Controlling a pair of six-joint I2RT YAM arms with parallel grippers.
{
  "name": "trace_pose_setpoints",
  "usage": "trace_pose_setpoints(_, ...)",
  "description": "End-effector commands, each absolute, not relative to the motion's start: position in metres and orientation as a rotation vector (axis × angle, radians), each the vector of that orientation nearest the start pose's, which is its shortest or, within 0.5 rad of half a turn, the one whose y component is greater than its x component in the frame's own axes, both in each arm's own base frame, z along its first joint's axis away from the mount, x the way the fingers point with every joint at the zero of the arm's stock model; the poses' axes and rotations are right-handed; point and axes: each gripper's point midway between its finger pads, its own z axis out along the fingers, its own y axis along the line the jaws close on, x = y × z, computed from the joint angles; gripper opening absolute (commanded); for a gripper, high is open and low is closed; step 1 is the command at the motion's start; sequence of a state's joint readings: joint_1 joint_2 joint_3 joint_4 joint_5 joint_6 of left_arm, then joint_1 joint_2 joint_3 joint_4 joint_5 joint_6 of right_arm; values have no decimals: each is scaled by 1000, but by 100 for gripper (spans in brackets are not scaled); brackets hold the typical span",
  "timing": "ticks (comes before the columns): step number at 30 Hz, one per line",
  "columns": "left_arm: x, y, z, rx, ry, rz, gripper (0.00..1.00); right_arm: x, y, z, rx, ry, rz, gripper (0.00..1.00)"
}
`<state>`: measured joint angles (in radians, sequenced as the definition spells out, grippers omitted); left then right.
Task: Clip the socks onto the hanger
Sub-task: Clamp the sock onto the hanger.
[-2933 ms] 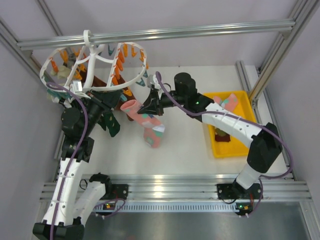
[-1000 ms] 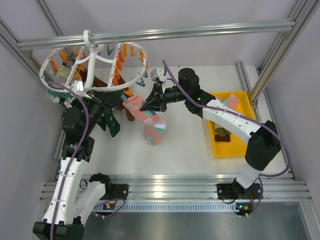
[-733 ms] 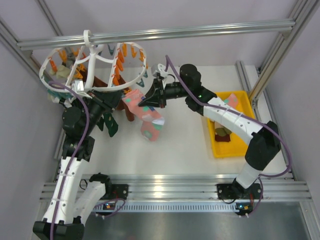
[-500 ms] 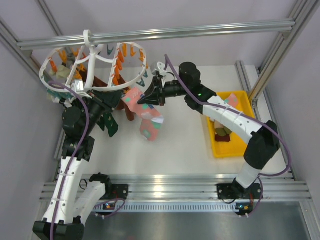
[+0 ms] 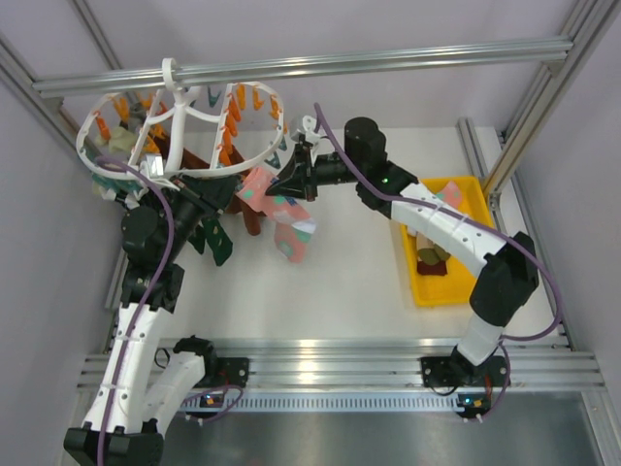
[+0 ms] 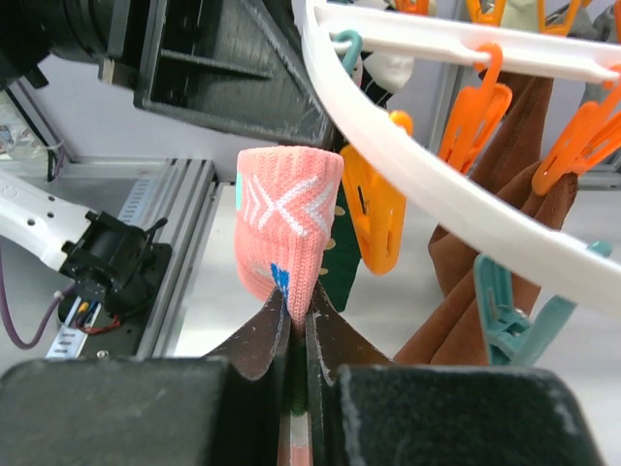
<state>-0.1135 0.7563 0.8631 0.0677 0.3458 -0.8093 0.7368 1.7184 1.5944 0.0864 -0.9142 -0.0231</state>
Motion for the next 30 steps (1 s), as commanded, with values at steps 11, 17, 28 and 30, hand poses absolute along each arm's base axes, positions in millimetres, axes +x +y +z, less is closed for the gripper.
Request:
trace_pose_setpoints(11, 282, -124, 385, -201, 1492, -1012, 4, 263, 433, 395, -1252, 1078, 1274, 0)
trace_pose_setpoints(17, 278, -120, 393, -217, 1477, -995, 33, 263, 433, 391, -1253, 1086, 1271, 0)
trace_pose_setpoints(28, 268, -124, 410, -198, 1420, -1051, 56, 266, 437, 383, -1254, 1105, 1272, 0)
trace_pose_setpoints(30, 267, -124, 413, -194, 1411, -1055, 60, 266, 437, 381, -1256, 1107, 1271, 0)
